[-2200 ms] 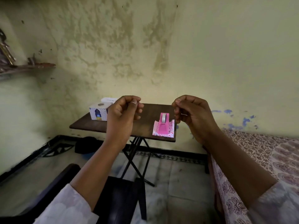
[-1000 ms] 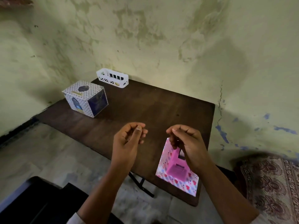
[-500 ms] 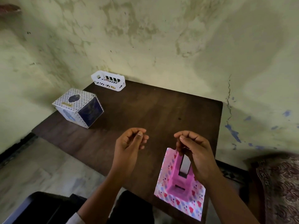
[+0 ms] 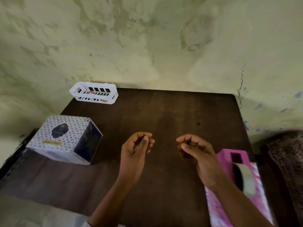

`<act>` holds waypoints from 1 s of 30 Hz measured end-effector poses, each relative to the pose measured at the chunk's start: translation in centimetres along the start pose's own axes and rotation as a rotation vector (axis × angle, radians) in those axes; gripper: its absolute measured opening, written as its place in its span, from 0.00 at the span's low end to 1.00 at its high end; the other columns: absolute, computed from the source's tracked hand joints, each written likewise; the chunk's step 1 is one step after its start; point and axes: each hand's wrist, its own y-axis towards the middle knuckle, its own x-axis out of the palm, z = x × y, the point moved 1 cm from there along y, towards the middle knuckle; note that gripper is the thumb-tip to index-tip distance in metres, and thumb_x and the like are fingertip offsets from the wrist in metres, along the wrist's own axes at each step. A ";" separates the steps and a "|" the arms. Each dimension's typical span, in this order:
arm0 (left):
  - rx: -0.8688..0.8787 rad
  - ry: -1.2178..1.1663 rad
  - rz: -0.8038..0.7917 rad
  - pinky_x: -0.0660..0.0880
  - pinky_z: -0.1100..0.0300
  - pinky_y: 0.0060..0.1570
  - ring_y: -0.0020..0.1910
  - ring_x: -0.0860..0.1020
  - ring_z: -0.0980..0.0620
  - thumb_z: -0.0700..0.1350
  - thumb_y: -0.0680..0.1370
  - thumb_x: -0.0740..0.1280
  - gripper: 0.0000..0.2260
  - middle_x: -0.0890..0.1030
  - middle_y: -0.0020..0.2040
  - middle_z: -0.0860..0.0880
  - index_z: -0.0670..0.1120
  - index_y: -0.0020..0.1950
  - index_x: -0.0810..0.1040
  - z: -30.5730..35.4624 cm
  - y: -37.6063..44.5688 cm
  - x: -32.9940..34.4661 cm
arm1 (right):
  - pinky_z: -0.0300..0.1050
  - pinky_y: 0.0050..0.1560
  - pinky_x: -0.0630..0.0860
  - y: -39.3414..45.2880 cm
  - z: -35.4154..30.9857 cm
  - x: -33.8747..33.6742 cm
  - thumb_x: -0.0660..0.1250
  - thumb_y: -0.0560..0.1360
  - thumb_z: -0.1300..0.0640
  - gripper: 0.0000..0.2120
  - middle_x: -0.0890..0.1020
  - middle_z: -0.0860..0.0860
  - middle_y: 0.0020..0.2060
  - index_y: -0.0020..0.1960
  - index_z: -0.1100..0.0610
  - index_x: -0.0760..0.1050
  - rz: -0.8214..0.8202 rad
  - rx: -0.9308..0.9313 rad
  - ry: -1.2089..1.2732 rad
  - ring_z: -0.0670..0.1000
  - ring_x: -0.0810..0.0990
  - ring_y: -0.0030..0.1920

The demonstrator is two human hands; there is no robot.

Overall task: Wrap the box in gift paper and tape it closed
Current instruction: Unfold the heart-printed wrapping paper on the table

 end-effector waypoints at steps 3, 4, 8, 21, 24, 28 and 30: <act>-0.019 0.024 -0.042 0.77 0.64 0.43 0.43 0.80 0.58 0.41 0.79 0.61 0.07 0.82 0.42 0.54 0.49 0.51 0.79 -1.4 3.7 -5.2 | 0.38 0.40 0.74 1.9 1.8 5.4 0.65 0.73 0.66 0.13 0.81 0.50 0.36 0.41 0.50 0.83 0.090 -0.005 0.030 0.48 0.77 0.39; -0.019 0.021 -0.054 0.77 0.65 0.43 0.43 0.80 0.59 0.42 0.79 0.61 0.07 0.82 0.42 0.55 0.50 0.50 0.79 -1.9 4.7 -7.3 | 0.38 0.40 0.74 2.4 2.3 7.6 0.64 0.74 0.66 0.14 0.81 0.51 0.35 0.41 0.51 0.83 0.109 0.004 0.035 0.48 0.78 0.39; -0.026 -0.005 -0.105 0.77 0.64 0.45 0.45 0.81 0.58 0.43 0.79 0.62 0.06 0.83 0.43 0.55 0.50 0.50 0.78 -2.5 6.5 -13.5 | 0.41 0.42 0.73 3.4 3.4 14.0 0.63 0.73 0.67 0.08 0.80 0.52 0.35 0.44 0.59 0.80 0.159 0.050 0.025 0.49 0.77 0.39; 0.198 0.669 0.108 0.74 0.48 0.52 0.56 0.75 0.48 0.52 0.75 0.62 0.15 0.75 0.57 0.54 0.50 0.59 0.74 -7.4 11.2 -29.6 | 0.38 0.51 0.76 7.5 8.6 28.5 0.64 0.77 0.62 0.12 0.83 0.51 0.52 0.59 0.54 0.77 -0.193 0.307 -0.150 0.43 0.81 0.51; 0.295 0.872 0.097 0.63 0.54 0.60 0.60 0.73 0.50 0.54 0.75 0.59 0.17 0.76 0.60 0.51 0.48 0.59 0.76 -8.0 10.4 -28.9 | 0.36 0.49 0.76 7.6 9.6 28.4 0.64 0.77 0.63 0.12 0.83 0.50 0.51 0.58 0.55 0.77 -0.165 0.273 -0.156 0.41 0.81 0.50; 0.465 0.902 0.221 0.63 0.53 0.60 0.60 0.74 0.50 0.52 0.77 0.57 0.15 0.79 0.58 0.52 0.49 0.56 0.79 -9.2 10.6 -28.3 | 0.39 0.52 0.77 8.2 11.7 27.2 0.64 0.77 0.63 0.11 0.83 0.52 0.50 0.56 0.53 0.79 -0.204 0.232 -0.143 0.45 0.81 0.50; 0.577 0.897 0.282 0.65 0.49 0.59 0.60 0.75 0.49 0.49 0.78 0.57 0.15 0.80 0.56 0.51 0.48 0.54 0.80 -10.1 10.6 -27.9 | 0.40 0.52 0.77 8.3 13.0 26.6 0.65 0.76 0.63 0.11 0.83 0.52 0.48 0.54 0.51 0.80 -0.235 0.191 -0.156 0.46 0.80 0.49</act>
